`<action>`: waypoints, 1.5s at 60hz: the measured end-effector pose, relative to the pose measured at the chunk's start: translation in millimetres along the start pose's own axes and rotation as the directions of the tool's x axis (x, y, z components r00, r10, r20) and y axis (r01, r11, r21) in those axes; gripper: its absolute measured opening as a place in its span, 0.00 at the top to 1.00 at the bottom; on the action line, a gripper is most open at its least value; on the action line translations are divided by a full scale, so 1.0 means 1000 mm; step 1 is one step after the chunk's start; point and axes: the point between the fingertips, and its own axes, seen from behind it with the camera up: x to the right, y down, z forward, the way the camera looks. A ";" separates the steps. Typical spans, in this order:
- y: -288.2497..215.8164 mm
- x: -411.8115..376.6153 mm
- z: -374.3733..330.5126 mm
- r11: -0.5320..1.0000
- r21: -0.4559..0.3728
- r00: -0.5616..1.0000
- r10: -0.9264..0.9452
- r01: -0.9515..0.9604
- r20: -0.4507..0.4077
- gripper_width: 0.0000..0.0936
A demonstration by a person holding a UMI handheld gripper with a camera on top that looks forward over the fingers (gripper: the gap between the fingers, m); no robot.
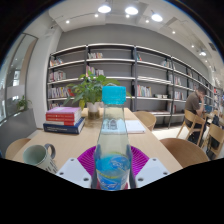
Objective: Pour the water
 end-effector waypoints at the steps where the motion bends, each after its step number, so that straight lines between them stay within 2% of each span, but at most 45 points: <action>1: 0.001 0.000 0.001 1.000 -0.006 1.000 -0.001 0.001 0.000 0.53; 13: 0.008 0.003 -0.006 0.995 -0.097 1.000 0.001 -0.003 -0.017 0.40; 19: 0.021 0.011 -0.026 0.988 -0.156 0.997 -0.009 -0.002 -0.071 0.15; 22: 0.032 0.014 -0.041 0.982 -0.191 0.995 -0.020 0.001 -0.100 0.07; 34: 0.080 -0.022 -0.135 0.933 -0.355 0.995 0.017 -0.051 -0.099 0.09; 42: 0.082 -0.073 -0.187 0.912 -0.407 0.998 0.040 -0.055 -0.045 0.08; 48: 0.067 -0.110 -0.210 0.913 -0.405 0.998 0.055 -0.053 -0.008 0.08; 59: 0.006 -0.146 -0.236 0.932 -0.360 0.998 0.050 -0.036 0.030 0.07; 73: -0.055 -0.154 -0.248 0.954 -0.298 0.999 0.043 -0.037 0.015 0.08; 90: -0.080 -0.151 -0.260 0.962 -0.269 0.999 0.042 -0.048 -0.026 0.08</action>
